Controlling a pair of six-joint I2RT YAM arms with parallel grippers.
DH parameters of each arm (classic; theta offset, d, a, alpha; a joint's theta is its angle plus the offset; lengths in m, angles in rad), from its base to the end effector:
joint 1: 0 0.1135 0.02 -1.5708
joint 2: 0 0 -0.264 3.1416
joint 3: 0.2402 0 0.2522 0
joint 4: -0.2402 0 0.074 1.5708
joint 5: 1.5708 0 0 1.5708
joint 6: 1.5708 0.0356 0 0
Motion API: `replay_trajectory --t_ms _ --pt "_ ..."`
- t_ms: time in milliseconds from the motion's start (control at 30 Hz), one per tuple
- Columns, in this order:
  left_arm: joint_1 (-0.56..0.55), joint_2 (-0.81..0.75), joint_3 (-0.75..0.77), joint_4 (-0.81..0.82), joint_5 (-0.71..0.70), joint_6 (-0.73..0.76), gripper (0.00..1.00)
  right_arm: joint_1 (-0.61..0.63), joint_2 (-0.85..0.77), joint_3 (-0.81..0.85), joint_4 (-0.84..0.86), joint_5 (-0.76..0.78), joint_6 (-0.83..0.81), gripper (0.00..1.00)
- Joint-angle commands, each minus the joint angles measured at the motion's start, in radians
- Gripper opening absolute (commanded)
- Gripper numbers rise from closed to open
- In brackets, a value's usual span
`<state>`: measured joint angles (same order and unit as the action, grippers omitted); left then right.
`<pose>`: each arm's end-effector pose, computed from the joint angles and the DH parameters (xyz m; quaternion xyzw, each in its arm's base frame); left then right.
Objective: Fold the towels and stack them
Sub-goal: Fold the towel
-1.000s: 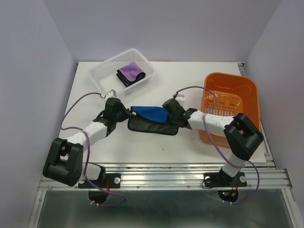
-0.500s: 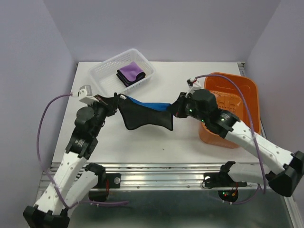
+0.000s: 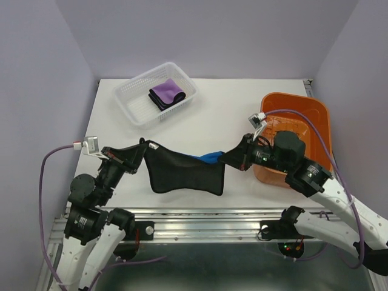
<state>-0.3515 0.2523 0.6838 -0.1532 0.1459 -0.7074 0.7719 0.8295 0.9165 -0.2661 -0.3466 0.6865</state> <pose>0.0609 -0.0279 0.3664 -0.0490 0.6014 -0.4400 0.6650 0.1251 0.1386 0.3701 -0.1427 0.7506 0.5194 0.3827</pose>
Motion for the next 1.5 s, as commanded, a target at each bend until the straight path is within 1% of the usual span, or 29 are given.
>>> replay_trajectory --t_ms 0,67,100,167,200,233,267,300,333,367,400,433,467,500,633,700,800,900,933,1000,1133,1200,1267,1300,1367,1467 --pt "0.0 0.077 -0.047 0.009 -0.047 -0.007 0.0 0.0 0.046 -0.071 0.031 0.122 0.042 0.04" --pt "-0.001 0.123 -0.082 0.062 -0.084 -0.006 0.0 0.0 0.109 -0.077 0.036 0.17 0.039 0.04" --pt "-0.001 0.189 -0.117 0.107 -0.121 -0.01 0.0 -0.002 0.179 -0.061 0.036 0.228 0.032 0.04" --pt "0.0 0.275 -0.136 0.142 -0.175 -0.02 0.0 -0.041 0.262 -0.033 0.025 0.274 0.024 0.03" --pt "0.0 0.324 -0.138 0.148 -0.19 -0.02 0.0 -0.068 0.298 -0.019 0.036 0.276 0.018 0.02" --pt "0.0 0.422 -0.133 0.209 -0.216 -0.018 0.0 -0.095 0.368 -0.007 0.056 0.255 0.012 0.02" --pt "0.0 0.473 -0.13 0.237 -0.229 -0.007 0.0 -0.129 0.4 -0.004 0.077 0.239 0.01 0.02" --pt "0.002 0.523 -0.116 0.265 -0.242 0.003 0.0 -0.188 0.44 -0.002 0.123 0.224 0.01 0.01" --pt "0.002 0.572 -0.103 0.28 -0.308 0.008 0.0 -0.216 0.477 0.007 0.136 0.186 0.002 0.01" --pt "0.003 0.673 -0.089 0.308 -0.34 0.022 0.0 -0.232 0.553 0.036 0.146 0.178 -0.01 0.01" --pt "0.005 0.723 -0.075 0.331 -0.36 0.032 0.0 -0.253 0.588 0.054 0.157 0.17 -0.028 0.01" --pt "0.012 0.828 -0.035 0.357 -0.362 0.042 0.0 -0.264 0.621 0.108 0.15 0.149 -0.05 0.01" --pt "0.014 0.876 -0.011 0.366 -0.349 0.052 0.0 -0.272 0.66 0.131 0.143 0.141 -0.059 0.01" --pt "0.02 0.972 0.04 0.379 -0.315 0.081 0.0 -0.289 0.715 0.157 0.13 0.135 -0.073 0.01" --pt "0.031 1.128 0.129 0.388 -0.264 0.103 0.0 -0.329 0.805 0.234 0.11 0.104 -0.093 0.01" --pt "0.036 1.15 0.138 0.386 -0.263 0.105 0.0 -0.338 0.826 0.258 0.079 0.09 -0.1 0.01" --pt "0.037 1.138 0.117 0.391 -0.243 0.102 0.0 -0.336 0.83 0.252 0.056 0.066 -0.108 0.01" --pt "0.036 1.093 0.022 0.444 -0.177 0.071 0.0 -0.338 0.806 0.213 0.051 0.021 -0.116 0.02" --pt "0.036 1.084 0.002 0.458 -0.12 0.065 0.0 -0.338 0.797 0.199 0.057 -0.003 -0.111 0.02" --pt "0.036 1.053 -0.036 0.471 -0.102 0.042 0.0 -0.338 0.772 0.162 0.064 -0.02 -0.102 0.02" --pt "0.017 0.961 -0.15 0.483 -0.065 0.006 0.0 -0.336 0.724 0.118 0.047 -0.041 -0.09 0.02" --pt "0.006 0.92 -0.205 0.48 -0.074 -0.029 0.0 -0.335 0.698 0.099 0.015 -0.046 -0.091 0.02" --pt "-0.001 0.857 -0.236 0.472 -0.071 -0.049 0.0 -0.336 0.686 0.087 -0.016 -0.026 -0.097 0.02" --pt "-0.001 0.837 -0.247 0.462 -0.069 -0.055 0.0 -0.335 0.681 0.09 -0.065 -0.019 -0.102 0.02" --pt "-0.012 0.774 -0.27 0.414 -0.081 -0.063 0.0 -0.333 0.659 0.091 -0.111 -0.011 -0.12 0.02" --pt "-0.036 0.695 -0.312 0.388 -0.071 -0.086 0.0 -0.326 0.613 0.087 -0.156 -0.002 -0.134 0.02"
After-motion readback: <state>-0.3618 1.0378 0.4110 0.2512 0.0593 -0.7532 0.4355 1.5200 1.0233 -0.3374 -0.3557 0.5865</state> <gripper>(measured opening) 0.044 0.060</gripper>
